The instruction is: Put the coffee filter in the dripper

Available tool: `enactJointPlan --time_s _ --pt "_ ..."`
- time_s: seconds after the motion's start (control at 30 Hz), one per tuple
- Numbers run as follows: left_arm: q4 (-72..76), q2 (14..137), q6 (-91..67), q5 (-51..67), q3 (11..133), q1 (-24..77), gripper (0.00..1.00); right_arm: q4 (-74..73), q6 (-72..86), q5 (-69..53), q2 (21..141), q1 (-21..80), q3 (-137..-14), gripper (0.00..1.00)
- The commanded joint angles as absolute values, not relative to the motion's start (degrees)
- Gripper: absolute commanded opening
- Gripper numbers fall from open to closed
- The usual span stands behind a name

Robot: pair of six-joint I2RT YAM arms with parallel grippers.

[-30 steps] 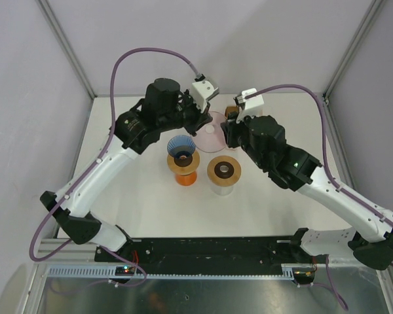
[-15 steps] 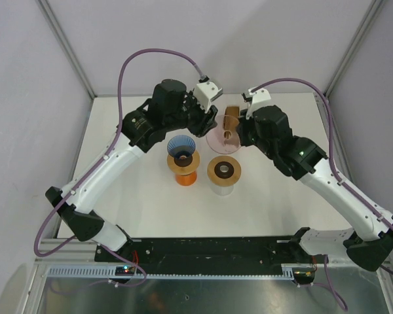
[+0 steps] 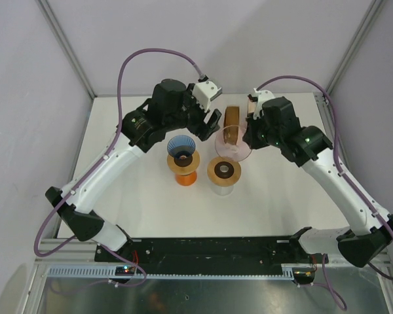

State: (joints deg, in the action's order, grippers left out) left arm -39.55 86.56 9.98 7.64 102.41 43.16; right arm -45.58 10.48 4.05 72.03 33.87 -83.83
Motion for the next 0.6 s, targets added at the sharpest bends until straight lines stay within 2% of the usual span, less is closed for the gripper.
enactJointPlan --time_s 0.0,0.23,0.57 --pt "-38.05 83.3 9.05 6.75 104.26 42.65 0.81 -51.75 9.41 -7.3 74.68 33.56 -91.06 0.0" --pt "-38.13 82.99 6.73 11.89 99.2 42.51 0.78 -52.42 8.9 -14.25 78.7 33.4 -90.56 0.0" --pt "-38.07 83.91 5.62 15.2 92.0 42.45 0.58 -53.01 7.71 -15.22 82.08 32.37 -89.75 0.0"
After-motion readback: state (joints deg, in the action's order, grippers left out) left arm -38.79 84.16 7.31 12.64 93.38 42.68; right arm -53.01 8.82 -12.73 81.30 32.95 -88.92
